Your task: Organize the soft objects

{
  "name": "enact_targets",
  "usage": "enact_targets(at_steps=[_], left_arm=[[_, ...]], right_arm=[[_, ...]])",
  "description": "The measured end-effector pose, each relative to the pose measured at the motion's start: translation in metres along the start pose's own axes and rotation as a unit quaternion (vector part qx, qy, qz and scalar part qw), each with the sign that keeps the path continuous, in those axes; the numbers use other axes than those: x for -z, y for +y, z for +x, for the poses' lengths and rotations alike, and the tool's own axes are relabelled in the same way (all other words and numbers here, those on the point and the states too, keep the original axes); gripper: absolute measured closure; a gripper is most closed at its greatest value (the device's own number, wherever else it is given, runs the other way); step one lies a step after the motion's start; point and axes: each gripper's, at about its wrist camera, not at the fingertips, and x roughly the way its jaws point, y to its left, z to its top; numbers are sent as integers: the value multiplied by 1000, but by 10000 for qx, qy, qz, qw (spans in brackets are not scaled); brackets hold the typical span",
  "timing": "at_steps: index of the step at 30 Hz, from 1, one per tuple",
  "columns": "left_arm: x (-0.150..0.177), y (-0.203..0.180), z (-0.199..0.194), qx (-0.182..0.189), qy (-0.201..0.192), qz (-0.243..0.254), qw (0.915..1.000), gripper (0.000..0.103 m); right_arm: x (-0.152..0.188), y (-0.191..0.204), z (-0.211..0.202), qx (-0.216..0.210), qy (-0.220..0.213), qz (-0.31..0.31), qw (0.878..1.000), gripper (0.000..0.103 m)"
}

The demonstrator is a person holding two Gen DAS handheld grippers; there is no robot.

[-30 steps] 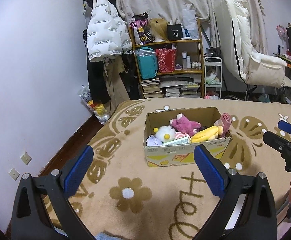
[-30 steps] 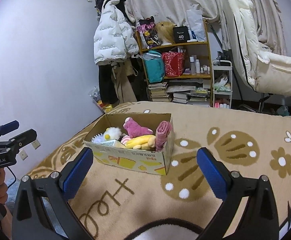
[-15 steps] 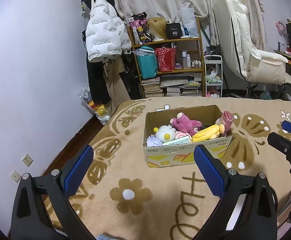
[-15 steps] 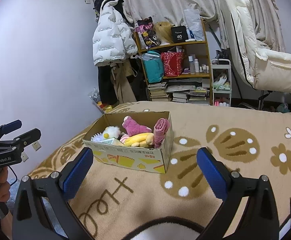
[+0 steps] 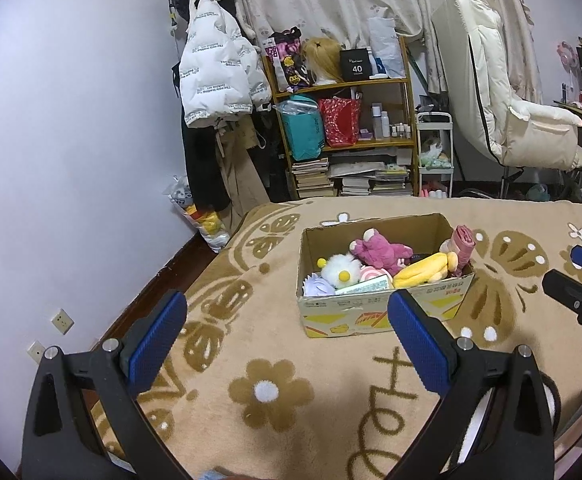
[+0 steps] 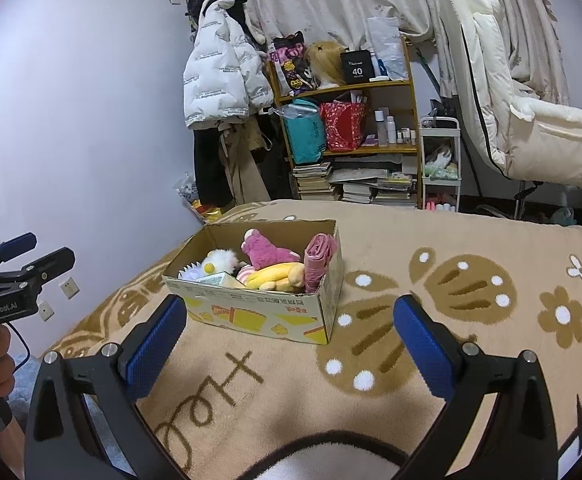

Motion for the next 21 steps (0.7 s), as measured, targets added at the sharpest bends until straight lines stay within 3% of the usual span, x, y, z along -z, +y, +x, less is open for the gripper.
enact_targets(at_steps=[21], left_arm=[[6, 7, 12, 23, 338, -261, 9991, 3]], right_arm=[[-2, -5, -2, 40, -2, 10, 10000, 0]])
